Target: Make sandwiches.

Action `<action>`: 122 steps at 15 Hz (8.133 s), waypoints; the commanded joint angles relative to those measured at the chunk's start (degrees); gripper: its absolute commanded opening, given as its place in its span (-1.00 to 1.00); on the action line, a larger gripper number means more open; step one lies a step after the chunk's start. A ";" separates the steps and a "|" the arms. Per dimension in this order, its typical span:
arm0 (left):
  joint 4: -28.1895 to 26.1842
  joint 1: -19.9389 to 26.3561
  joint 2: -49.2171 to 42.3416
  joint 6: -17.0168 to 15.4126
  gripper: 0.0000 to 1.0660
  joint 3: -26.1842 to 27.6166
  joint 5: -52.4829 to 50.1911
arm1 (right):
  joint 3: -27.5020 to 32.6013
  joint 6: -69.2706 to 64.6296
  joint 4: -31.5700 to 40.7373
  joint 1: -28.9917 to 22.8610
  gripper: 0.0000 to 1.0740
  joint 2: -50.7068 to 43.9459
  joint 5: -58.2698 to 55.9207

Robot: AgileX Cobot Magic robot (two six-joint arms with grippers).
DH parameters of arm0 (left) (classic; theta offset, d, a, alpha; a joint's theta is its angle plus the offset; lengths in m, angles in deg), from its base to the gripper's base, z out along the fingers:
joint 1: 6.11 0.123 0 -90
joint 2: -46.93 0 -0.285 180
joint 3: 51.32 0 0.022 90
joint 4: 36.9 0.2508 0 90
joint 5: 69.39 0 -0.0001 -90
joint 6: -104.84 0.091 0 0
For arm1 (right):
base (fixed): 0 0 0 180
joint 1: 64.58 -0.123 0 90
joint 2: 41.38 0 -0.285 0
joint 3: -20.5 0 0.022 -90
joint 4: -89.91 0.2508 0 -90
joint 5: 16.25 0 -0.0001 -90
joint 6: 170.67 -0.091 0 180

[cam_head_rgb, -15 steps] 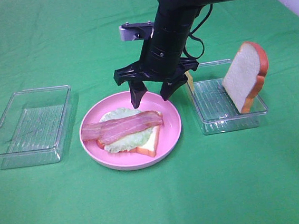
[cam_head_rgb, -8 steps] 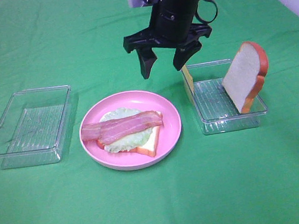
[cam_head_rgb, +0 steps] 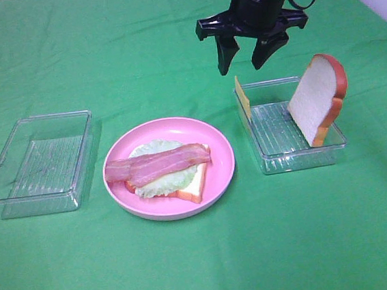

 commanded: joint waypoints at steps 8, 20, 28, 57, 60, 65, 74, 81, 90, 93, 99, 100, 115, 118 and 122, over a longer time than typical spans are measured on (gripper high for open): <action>-0.46 -0.11 -1.26 0.00 0.55 -0.11 -0.57 | -0.86 0.11 0.29 1.89 -0.12 7.68 1.83; -0.46 -0.11 -1.26 0.00 0.55 -0.11 -0.57 | -3.55 0.11 0.57 1.89 -1.00 6.19 -2.52; -0.46 -0.11 -1.26 0.00 0.55 -0.11 -0.57 | -4.07 13.29 21.14 1.83 -1.00 0.63 -11.12; -0.46 -0.11 -1.26 0.00 0.55 -0.11 -0.57 | 3.90 1.49 2.01 -6.42 0.23 0.74 -2.52; -0.46 -0.11 -1.26 0.00 0.55 -0.11 -0.57 | 3.90 -1.55 -5.16 -0.23 0.30 -4.76 -4.41; -0.46 -0.11 -1.26 0.00 0.55 -0.11 -0.57 | 3.90 -1.83 -7.45 7.96 0.44 -10.20 -9.00; -0.46 -0.11 -1.26 0.00 0.55 -0.11 -0.57 | 4.07 1.49 -3.15 14.73 0.44 -5.10 -11.97; -0.46 -0.11 -1.26 0.00 0.55 -0.11 -0.57 | 4.07 1.72 -2.23 14.67 -0.14 -0.52 -11.97; -0.46 -0.11 -1.26 0.00 0.55 -0.11 -0.57 | 4.01 2.12 1.55 14.67 -1.00 -5.16 -11.97; -0.46 -0.11 -1.26 0.00 0.55 -0.11 -0.57 | 4.01 8.65 16.10 14.67 -1.00 -7.68 -11.97; -0.46 -0.11 -1.26 0.00 0.55 -0.11 -0.57 | 17.19 20.11 42.86 7.91 -1.00 -7.68 -6.13; -0.46 -0.11 -1.26 0.00 0.55 -0.11 -0.57 | 19.42 21.43 45.78 6.42 -1.00 -7.56 -3.44; -0.52 -0.11 -1.26 0.00 0.55 -0.11 -0.57 | 23.26 22.35 47.73 1.09 0.35 0.74 8.82; -0.52 -0.11 -1.26 0.00 0.55 -0.11 -0.57 | 23.26 22.12 37.82 1.20 0.53 -2.75 8.71; -0.52 -0.11 -1.26 0.00 0.55 -0.11 -0.57 | 23.26 15.24 19.60 1.20 0.53 -11.40 3.32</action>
